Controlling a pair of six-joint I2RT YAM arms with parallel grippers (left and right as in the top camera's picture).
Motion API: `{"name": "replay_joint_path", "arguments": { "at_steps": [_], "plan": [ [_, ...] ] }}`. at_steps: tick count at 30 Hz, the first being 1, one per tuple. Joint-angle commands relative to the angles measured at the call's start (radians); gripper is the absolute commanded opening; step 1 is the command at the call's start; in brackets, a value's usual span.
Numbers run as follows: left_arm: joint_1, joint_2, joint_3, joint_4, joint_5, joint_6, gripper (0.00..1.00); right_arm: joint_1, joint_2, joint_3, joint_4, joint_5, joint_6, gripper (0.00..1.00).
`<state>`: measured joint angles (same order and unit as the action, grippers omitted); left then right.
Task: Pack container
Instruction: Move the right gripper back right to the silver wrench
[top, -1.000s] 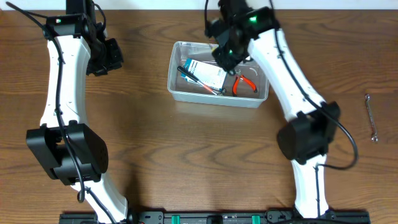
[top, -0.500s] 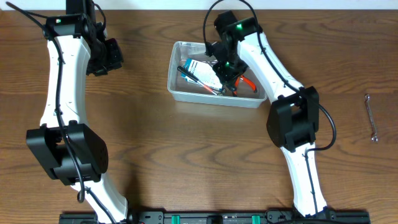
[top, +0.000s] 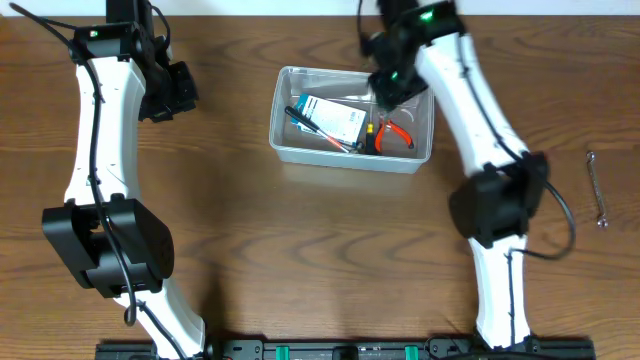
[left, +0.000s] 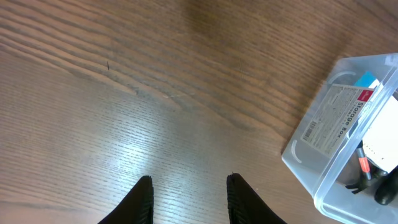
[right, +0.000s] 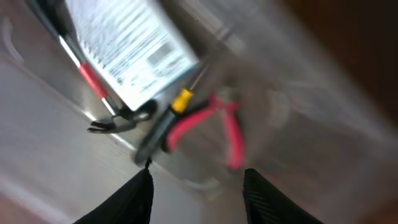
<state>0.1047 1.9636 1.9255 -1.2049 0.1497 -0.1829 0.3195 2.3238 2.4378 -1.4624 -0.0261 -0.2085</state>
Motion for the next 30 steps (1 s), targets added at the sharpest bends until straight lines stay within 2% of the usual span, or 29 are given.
{"name": "replay_joint_path", "arguments": {
  "at_steps": [1, 8, 13, 17, 25, 30],
  "plan": [
    [0.001, 0.012, -0.007, -0.006, -0.013, 0.007, 0.29, -0.096, -0.195, 0.073, -0.035, 0.141, 0.095, 0.47],
    [0.001, 0.012, -0.007, 0.002, -0.013, 0.006, 0.29, -0.375, -0.277, 0.071, -0.224, 0.160, 0.115, 0.47],
    [0.001, 0.012, -0.007, 0.028, -0.013, 0.006, 0.29, -0.536, -0.274, -0.048, -0.231, 0.146, 0.115, 0.45],
    [0.001, 0.012, -0.007, 0.032, -0.013, 0.006, 0.29, -0.637, -0.274, -0.229, -0.172, 0.150, 0.085, 0.46],
    [0.001, 0.012, -0.007, 0.032, -0.013, 0.006, 0.29, -0.789, -0.274, -0.555, 0.048, 0.165, -0.117, 0.48],
    [0.001, 0.012, -0.007, 0.026, -0.013, 0.006, 0.29, -0.885, -0.274, -0.686, 0.167, 0.100, -0.201, 0.41]
  ]
}}
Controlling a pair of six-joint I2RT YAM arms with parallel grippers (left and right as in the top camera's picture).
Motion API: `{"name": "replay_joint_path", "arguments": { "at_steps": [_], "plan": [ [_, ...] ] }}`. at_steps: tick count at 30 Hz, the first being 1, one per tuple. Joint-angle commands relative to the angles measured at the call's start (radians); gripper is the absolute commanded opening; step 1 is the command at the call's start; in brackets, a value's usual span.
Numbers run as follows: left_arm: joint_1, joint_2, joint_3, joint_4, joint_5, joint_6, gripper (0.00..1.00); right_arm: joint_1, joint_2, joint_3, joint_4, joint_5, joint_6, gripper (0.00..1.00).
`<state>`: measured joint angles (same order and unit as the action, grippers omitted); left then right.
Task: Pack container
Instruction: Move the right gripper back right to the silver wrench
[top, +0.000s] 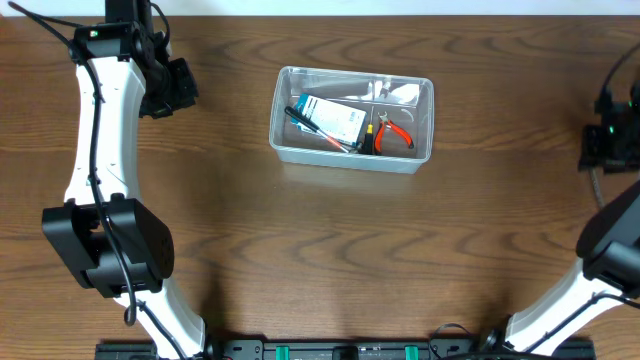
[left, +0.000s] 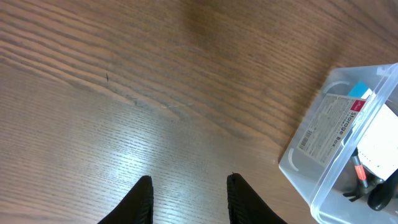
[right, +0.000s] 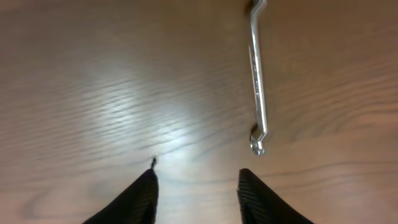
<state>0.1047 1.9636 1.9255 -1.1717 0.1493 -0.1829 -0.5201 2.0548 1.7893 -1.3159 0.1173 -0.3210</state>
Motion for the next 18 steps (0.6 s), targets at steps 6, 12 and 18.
{"name": "replay_joint_path", "arguments": {
  "at_steps": [6, 12, 18],
  "plan": [
    [0.001, 0.012, -0.007, -0.014, -0.012, 0.006, 0.29, -0.137, -0.005, -0.090, 0.101, -0.107, -0.161, 0.47],
    [0.001, 0.012, -0.007, -0.016, -0.012, 0.006, 0.29, -0.173, -0.005, -0.140, 0.210, -0.107, -0.222, 0.46],
    [0.001, 0.012, -0.007, -0.017, -0.012, 0.006, 0.29, -0.172, -0.005, -0.213, 0.328, -0.106, -0.299, 0.42]
  ]
}}
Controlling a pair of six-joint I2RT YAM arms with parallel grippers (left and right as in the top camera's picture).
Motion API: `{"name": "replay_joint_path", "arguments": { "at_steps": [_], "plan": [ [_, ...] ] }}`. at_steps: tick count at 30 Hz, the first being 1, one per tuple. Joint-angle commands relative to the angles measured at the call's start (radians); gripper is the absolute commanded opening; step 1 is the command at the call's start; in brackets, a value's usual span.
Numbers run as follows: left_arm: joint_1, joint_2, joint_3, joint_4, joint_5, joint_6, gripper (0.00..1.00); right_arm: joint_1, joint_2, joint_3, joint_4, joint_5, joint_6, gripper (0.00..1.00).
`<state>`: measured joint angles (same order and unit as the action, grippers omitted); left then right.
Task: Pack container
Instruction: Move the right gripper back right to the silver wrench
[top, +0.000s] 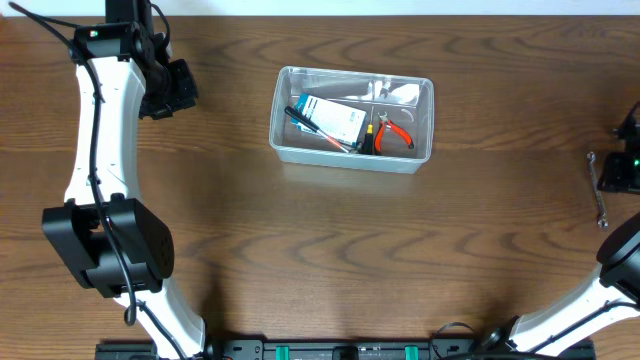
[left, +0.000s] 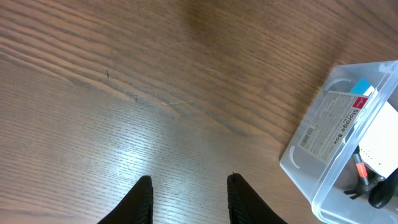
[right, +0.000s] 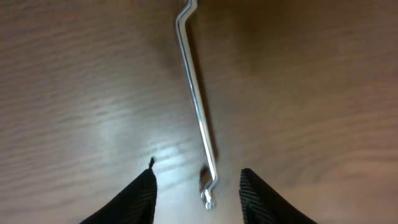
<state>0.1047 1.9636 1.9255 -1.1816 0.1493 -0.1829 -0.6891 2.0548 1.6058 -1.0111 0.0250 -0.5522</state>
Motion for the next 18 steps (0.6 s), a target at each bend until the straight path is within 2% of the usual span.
{"name": "replay_joint_path", "arguments": {
  "at_steps": [1, 8, 18],
  "plan": [
    [0.001, 0.012, -0.007, -0.007, -0.012, 0.006, 0.29, -0.003, -0.005, -0.042, 0.043, -0.014, -0.086, 0.41],
    [0.001, 0.012, -0.007, -0.007, -0.012, 0.006, 0.29, -0.004, 0.006, -0.066, 0.099, -0.014, -0.161, 0.38],
    [0.001, 0.012, -0.007, -0.007, -0.012, 0.006, 0.29, -0.003, 0.115, -0.066, 0.100, -0.014, -0.159, 0.32]
  ]
}}
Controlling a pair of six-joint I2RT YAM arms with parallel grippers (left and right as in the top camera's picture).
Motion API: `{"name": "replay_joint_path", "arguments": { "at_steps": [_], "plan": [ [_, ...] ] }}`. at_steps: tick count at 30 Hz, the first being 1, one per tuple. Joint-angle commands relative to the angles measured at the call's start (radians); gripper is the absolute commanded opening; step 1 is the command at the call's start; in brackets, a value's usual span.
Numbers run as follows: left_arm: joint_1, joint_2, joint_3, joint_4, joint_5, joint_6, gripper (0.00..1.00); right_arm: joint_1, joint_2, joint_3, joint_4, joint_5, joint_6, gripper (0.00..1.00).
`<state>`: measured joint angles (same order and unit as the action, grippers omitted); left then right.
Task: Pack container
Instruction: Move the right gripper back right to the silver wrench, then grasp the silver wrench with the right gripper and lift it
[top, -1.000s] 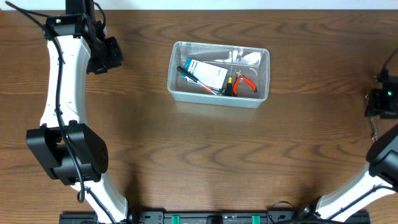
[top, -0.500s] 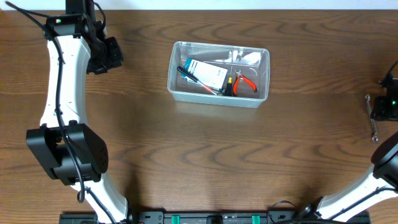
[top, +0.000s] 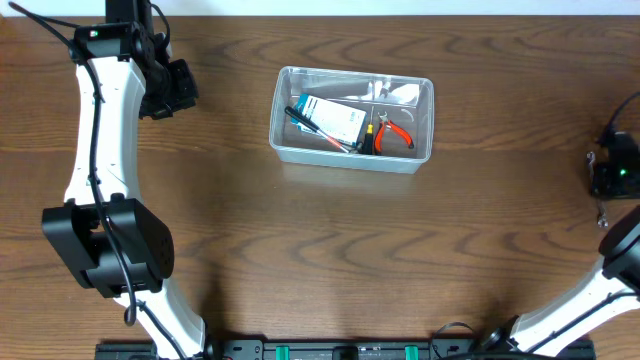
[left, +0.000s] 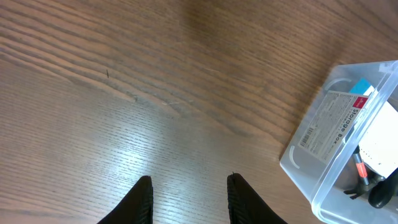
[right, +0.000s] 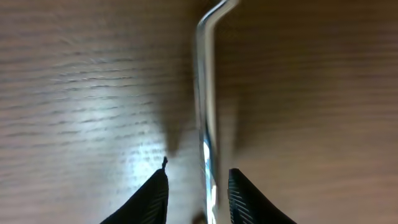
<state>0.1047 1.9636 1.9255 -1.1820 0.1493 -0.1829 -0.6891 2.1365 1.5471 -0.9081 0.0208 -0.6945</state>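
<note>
The clear plastic container (top: 285, 140) stands at the table's back middle and shows at the right edge of the left wrist view as well (left: 323, 180). In it lie red-handled pliers (top: 393, 133), a white printed card pack (top: 333, 118) and a red-and-black pen. A thin metal wrench (right: 205, 93) lies on the wood at the far right, its lower end (top: 602, 216) showing below my right gripper (top: 610, 176). In the right wrist view that gripper (right: 198, 193) is low over the wrench with a finger on each side, open. My left gripper (left: 186, 196) hangs open over bare wood, left of the container.
The table is dark wood grain. The left arm (top: 95, 150) runs up the left side. The right arm's base comes up at the front right corner (top: 590, 300). The wrench lies close to the table's right edge.
My right gripper has come down closer onto the wrench, whose shaft now stands between narrower jaws. The left gripper and the container have not moved.
At first my right gripper hung open over the container, above the pliers. Then it was at the far right of the table near the wrench. It then stood over the wrench, and now straddles its shaft close up. The left arm stayed put.
</note>
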Motion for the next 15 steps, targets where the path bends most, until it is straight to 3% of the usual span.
{"name": "replay_joint_path", "arguments": {
  "at_steps": [1, 6, 8, 11, 15],
  "plan": [
    [0.001, 0.012, -0.007, -0.007, -0.012, 0.006, 0.29, -0.003, 0.037, -0.007, 0.000, -0.010, -0.017, 0.31],
    [0.001, 0.012, -0.007, -0.007, -0.012, 0.006, 0.29, -0.003, 0.042, -0.007, 0.014, -0.010, -0.016, 0.29],
    [0.001, 0.012, -0.007, -0.007, -0.012, 0.006, 0.29, -0.003, 0.042, -0.007, 0.014, -0.010, -0.011, 0.24],
    [0.001, 0.012, -0.007, -0.007, -0.012, 0.006, 0.29, -0.003, 0.042, -0.007, 0.014, -0.010, 0.019, 0.03],
    [0.001, 0.012, -0.007, -0.007, -0.012, 0.006, 0.29, -0.003, 0.042, -0.006, 0.014, -0.009, 0.042, 0.01]
  ]
}}
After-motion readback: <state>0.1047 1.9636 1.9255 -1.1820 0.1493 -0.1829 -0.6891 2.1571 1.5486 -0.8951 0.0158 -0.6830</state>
